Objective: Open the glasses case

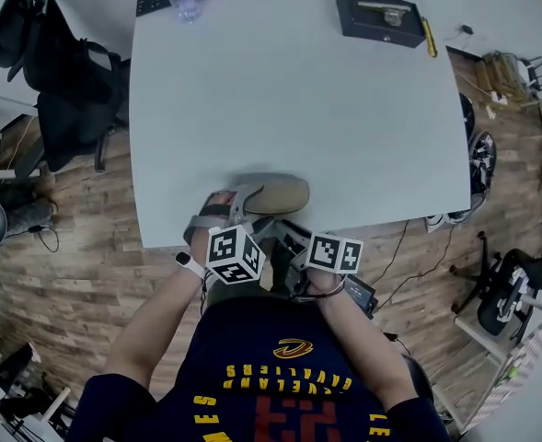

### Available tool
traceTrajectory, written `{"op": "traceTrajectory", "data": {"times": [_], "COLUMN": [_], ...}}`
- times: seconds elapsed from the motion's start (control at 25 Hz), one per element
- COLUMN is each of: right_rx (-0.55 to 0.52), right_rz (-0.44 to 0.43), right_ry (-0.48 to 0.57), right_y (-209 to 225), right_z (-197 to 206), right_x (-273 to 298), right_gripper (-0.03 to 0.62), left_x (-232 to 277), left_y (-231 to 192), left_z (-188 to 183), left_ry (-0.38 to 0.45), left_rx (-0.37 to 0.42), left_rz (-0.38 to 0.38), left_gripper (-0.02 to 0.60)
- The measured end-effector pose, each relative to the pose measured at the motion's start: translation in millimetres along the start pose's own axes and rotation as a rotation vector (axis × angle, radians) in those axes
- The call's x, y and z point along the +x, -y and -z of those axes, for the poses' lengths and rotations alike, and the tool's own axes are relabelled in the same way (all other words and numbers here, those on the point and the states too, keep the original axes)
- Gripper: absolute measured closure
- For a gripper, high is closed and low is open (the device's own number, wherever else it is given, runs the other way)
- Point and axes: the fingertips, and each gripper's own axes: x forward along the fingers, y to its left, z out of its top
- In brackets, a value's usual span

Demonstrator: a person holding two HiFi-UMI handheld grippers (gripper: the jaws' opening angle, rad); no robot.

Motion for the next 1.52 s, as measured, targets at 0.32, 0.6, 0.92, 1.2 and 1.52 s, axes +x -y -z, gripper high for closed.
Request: {"op": "traceTrajectory", "data": {"times": [0.32, 0.6, 0.92, 1.2, 1.52], "right_rx": [0.178, 0.236, 0.205, 0.194, 0.183], "right_rz": [-0.059, -0.095, -0.083, -0.080, -0.077], "right_ry": [0.093, 0.120, 0.106, 0.102, 0.092], "right_y": [12, 12, 11, 11, 11], "right_z": [-11, -13, -11, -11, -11], "right_x": [8, 10, 11, 12, 12], "right_gripper": [0.484, 0.526, 0.553, 0.554, 0.556], "left_x": [5, 10, -1, -14, -17], "left_y": [4, -3, -18, -41, -60], "left_z": [6, 8, 1, -5, -8], "left_ry": [-0.025, -0.038, -0.005, 0.025, 0.039], "left_rx": [0.044, 0.075, 0.040, -0.020, -0.051], "left_rz": [-0.005, -0.043, -0.067, -0.105, -0.127], "left_gripper": [0.273, 0.273, 0.275, 0.275, 0.275]}}
